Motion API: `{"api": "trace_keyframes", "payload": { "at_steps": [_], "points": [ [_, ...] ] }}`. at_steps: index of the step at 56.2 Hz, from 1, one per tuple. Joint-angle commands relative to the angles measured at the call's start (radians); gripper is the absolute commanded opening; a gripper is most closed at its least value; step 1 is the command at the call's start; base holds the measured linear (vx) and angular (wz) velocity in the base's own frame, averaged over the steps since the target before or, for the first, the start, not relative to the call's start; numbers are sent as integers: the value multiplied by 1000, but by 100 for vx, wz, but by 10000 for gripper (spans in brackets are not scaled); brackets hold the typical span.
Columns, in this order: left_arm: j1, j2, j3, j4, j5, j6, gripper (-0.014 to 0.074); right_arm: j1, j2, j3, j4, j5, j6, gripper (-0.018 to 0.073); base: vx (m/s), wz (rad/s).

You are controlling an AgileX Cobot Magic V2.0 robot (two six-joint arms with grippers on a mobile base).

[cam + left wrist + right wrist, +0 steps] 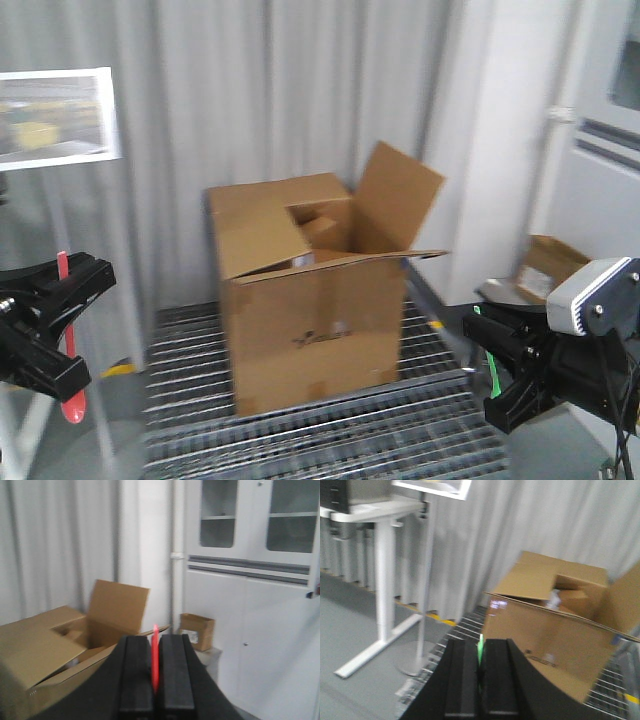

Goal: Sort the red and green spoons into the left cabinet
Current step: 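Drive the base to the open cabinet with the blue tray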

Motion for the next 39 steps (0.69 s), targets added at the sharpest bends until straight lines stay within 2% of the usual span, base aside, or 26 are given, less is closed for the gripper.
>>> {"api": "trace_keyframes", "payload": {
  "at_steps": [1, 39],
  "points": [
    [-2, -21, -25, -41, -61, -5, -6, -5, -32, -30, 37, -43, 1, -9, 36, -74],
    [-2, -19, -25, -41, -52, -5, -6, -5, -30, -30, 38, -43, 1, -9, 29, -82]
  ]
}}
